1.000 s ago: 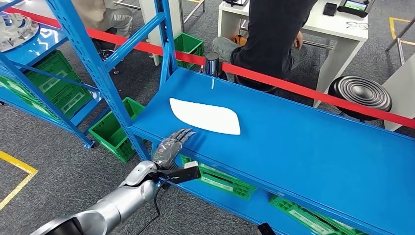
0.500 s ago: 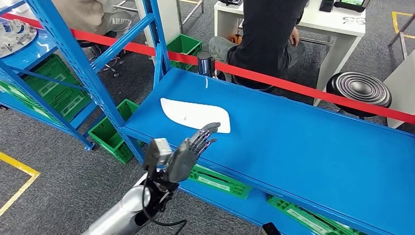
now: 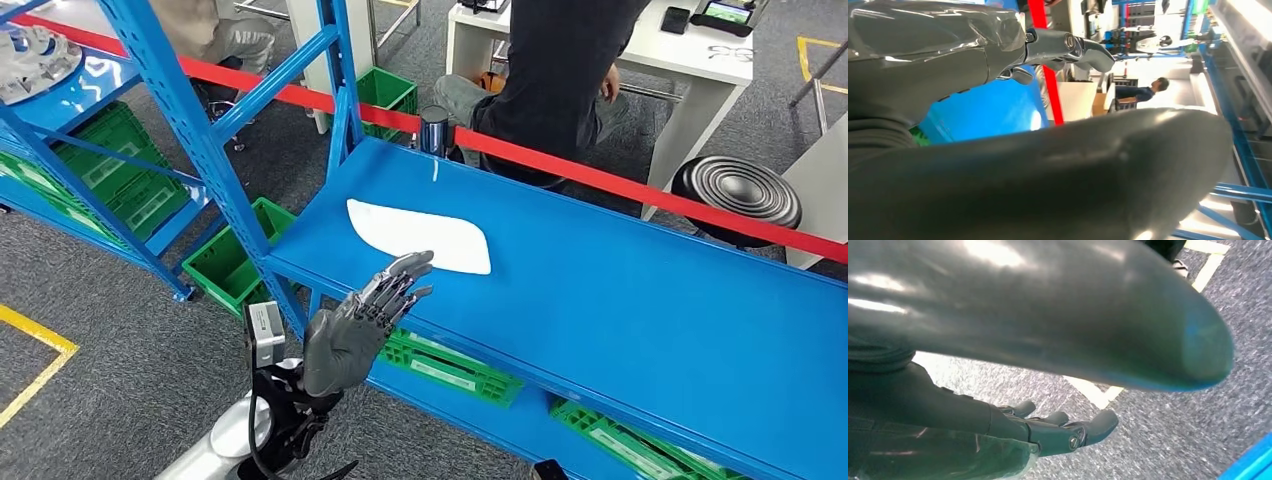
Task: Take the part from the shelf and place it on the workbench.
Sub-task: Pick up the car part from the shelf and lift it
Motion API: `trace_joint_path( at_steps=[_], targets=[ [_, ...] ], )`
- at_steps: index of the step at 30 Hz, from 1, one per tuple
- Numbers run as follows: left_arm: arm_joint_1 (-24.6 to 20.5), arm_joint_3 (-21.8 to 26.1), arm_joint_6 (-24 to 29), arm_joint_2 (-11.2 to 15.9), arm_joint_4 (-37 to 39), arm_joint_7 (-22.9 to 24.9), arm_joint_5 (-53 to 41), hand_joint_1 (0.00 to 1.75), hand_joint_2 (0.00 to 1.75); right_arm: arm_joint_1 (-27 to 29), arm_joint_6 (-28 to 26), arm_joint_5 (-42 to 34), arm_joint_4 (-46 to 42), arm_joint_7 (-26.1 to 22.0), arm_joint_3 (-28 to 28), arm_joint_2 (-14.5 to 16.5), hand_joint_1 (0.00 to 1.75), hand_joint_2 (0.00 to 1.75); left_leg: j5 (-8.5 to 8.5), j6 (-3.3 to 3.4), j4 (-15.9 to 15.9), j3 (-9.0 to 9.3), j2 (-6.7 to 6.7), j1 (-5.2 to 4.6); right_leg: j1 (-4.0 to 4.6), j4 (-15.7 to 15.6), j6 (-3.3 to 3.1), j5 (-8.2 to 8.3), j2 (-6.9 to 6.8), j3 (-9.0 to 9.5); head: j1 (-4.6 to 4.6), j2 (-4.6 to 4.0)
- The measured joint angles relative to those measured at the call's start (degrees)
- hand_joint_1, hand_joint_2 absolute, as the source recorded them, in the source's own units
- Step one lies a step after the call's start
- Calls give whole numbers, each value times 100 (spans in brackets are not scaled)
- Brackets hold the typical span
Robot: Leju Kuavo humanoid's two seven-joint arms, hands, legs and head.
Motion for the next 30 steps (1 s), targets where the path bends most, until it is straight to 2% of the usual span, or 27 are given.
trace_joint_path(
  at_steps=[1,2,3,5,6,7,8,10,12,13,15,16,17,18,20,22,23,25,27,28,30],
  targets=[
    [17,-3,0,11,-1,0,0,0,0,9,-1,-1,3,0,-1,-7,0,0,0,0,5,-6,-3,-6,-3,283,13,-77,0,-138,0,0],
    [28,-8,0,19,-1,0,0,0,0,19,0,-1,4,0,-2,-13,0,0,-2,-2,12,-9,-7,-8,-9,373,51,-66,-1,-187,1,0],
    [34,-11,0,25,-2,0,0,0,0,25,-1,-1,5,0,-2,-19,0,0,-7,-8,25,-10,-12,-5,-18,232,107,31,-2,-125,1,0],
    [36,-15,-1,30,-7,-9,-11,0,0,22,-1,-6,5,0,-5,-27,0,0,-39,-52,85,-21,-20,-2,-45,-533,207,327,-17,236,3,0],
    [36,-14,-2,34,-10,-21,-22,0,0,20,0,-15,5,0,-7,-29,0,0,-68,-86,131,-37,-24,-11,-50,-866,206,435,-17,401,2,0],
    [40,-14,-8,38,-14,-42,-45,0,0,20,1,-32,5,1,-10,-28,0,0,-92,-120,170,-56,-27,-21,-47,-1068,173,493,-17,502,0,0],
    [49,-14,-22,47,-20,-72,-71,0,0,26,1,-53,7,3,-14,-26,0,0,-108,-146,197,-73,-28,-29,-33,-1129,118,504,-13,532,-2,0],
    [87,-13,-54,78,-32,-147,-112,0,0,50,1,-113,11,6,-36,-15,0,0,-124,-184,222,-90,-30,-15,-27,-1130,26,527,-2,534,-5,0],
    [152,-5,-64,132,-33,-247,-121,0,0,73,2,-173,21,5,-72,-4,0,0,-270,-248,414,-165,-35,13,-52,-1139,-35,541,4,540,-16,0],
    [196,1,-51,165,-31,-307,-120,0,0,86,4,-201,30,2,-88,1,0,0,-428,-290,664,-272,-37,30,-64,-1142,-57,546,7,540,-22,0],
    [305,22,9,232,-13,-434,-116,0,0,126,10,-247,44,-10,-109,-2,0,0,-803,-357,1412,-615,-37,65,-53,-1142,-78,545,8,530,-33,0],
    [367,36,49,263,1,-498,-111,0,0,153,16,-263,47,-19,-117,-2,0,0,-904,-372,1725,-769,-37,79,-44,-1143,-92,524,13,525,-33,0],
    [429,56,95,293,12,-566,-113,0,0,181,26,-272,48,-30,-125,-2,0,0,-902,-372,1863,-840,-36,87,-33,-1143,-106,512,17,526,-33,0],
    [488,80,141,319,19,-640,-122,0,0,206,38,-276,49,-40,-130,-2,0,0,-800,-353,1773,-795,-36,89,-22,-1144,-120,503,21,536,-33,0],
    [574,138,220,367,11,-774,-155,0,0,239,56,-280,49,-58,-134,3,0,0,-431,-255,1049,-421,-40,67,-2,-1147,-133,504,28,575,-33,0],
    [622,191,250,406,-19,-841,-176,0,0,250,61,-295,49,-66,-134,16,0,0,-220,-145,408,-89,-31,20,22,-1149,-115,512,33,588,-26,0],
    [642,214,252,422,-38,-853,-184,0,0,256,61,-310,49,-67,-134,21,0,0,-200,-105,273,-27,-25,-5,21,-1153,-95,515,32,584,-23,0],
    [682,249,250,443,-80,-862,-198,0,0,270,61,-345,49,-71,-135,16,0,0,-192,-67,210,-13,-20,-29,20,-1181,-35,525,23,586,-27,0],
    [705,269,243,449,-125,-867,-209,0,0,281,60,-366,49,-81,-135,9,0,0,-125,-30,76,54,-12,-6,29,-1079,-3,462,10,536,-20,0],
    [710,274,240,447,-141,-869,-211,0,0,283,59,-368,49,-85,-135,4,0,0,-91,-14,13,87,-6,9,32,-871,-12,359,6,436,-14,0],
    [730,276,239,444,-151,-872,-216,0,0,292,52,-375,50,-91,-135,-5,0,0,-71,2,-22,95,-1,11,19,-154,-39,52,4,87,-8,0]
  ],
)
